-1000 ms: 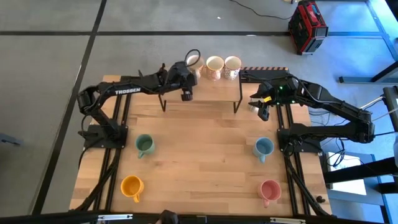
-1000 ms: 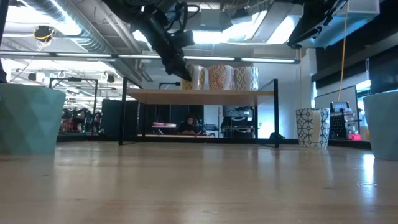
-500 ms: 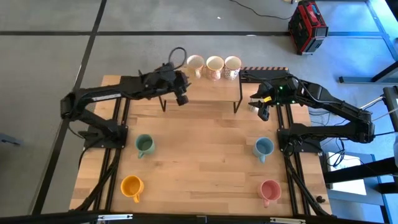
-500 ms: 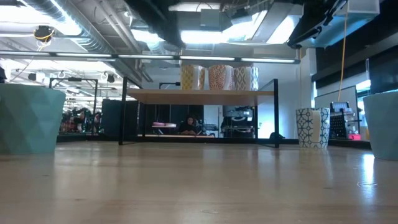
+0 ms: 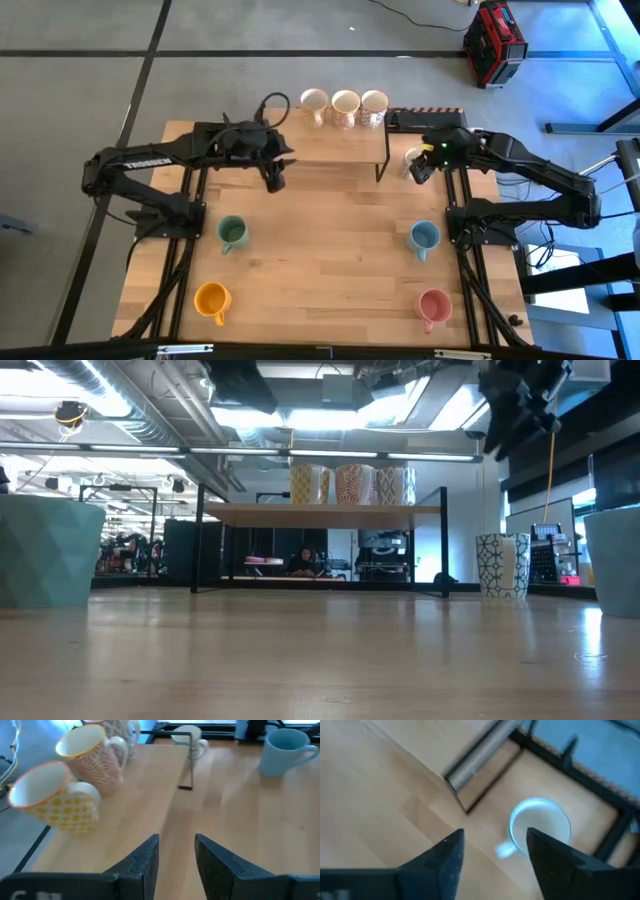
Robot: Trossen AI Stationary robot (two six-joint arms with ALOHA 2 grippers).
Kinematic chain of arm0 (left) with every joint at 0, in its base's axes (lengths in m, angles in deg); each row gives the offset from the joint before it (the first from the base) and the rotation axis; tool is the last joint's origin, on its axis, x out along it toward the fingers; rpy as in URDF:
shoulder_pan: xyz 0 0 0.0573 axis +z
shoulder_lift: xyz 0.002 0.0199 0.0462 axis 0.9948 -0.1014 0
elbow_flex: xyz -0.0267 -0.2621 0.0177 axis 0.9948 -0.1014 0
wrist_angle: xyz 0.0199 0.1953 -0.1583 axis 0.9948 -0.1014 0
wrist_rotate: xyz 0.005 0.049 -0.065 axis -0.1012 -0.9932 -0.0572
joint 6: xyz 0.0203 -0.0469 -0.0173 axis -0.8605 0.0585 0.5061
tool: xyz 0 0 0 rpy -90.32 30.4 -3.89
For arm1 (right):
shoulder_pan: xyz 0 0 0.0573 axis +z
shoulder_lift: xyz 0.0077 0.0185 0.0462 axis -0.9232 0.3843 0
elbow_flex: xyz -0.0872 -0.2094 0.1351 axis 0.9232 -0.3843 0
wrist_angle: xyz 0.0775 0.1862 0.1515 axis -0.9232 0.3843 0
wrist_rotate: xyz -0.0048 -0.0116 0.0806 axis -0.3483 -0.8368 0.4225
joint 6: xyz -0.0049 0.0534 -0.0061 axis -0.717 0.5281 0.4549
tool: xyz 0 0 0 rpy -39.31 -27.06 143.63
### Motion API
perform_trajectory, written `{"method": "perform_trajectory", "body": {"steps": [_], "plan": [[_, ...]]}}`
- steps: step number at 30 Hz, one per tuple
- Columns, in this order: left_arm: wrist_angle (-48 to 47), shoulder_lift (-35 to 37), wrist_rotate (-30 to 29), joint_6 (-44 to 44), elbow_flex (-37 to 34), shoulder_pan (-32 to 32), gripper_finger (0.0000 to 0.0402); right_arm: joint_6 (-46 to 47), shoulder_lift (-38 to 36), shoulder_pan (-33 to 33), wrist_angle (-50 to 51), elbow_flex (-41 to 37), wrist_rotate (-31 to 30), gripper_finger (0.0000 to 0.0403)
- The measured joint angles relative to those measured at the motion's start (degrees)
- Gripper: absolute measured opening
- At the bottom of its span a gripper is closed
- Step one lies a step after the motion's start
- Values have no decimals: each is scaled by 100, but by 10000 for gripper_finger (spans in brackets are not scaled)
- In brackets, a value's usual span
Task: Place coffee mugs
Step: Put the blue patterned mug on the shelf
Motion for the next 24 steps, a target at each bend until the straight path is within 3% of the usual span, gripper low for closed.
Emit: {"method": "perform_trajectory", "body": {"steps": [4,9,13,19,24], "plan": [[3,-31,-1,-2,-2,-178,119,-233,317,-170,469,-4,53,237],[-8,-26,-5,-3,0,-306,119,-958,796,-607,339,-4,350,237],[-97,-26,-2,5,0,-322,119,-1517,871,-1132,-260,-241,709,224],[-128,-22,-18,191,0,-467,119,-1623,665,-2121,-952,-1258,1627,207],[-130,-22,-35,211,-1,-582,119,-1488,694,-2236,-1590,-1634,2011,204]]}}
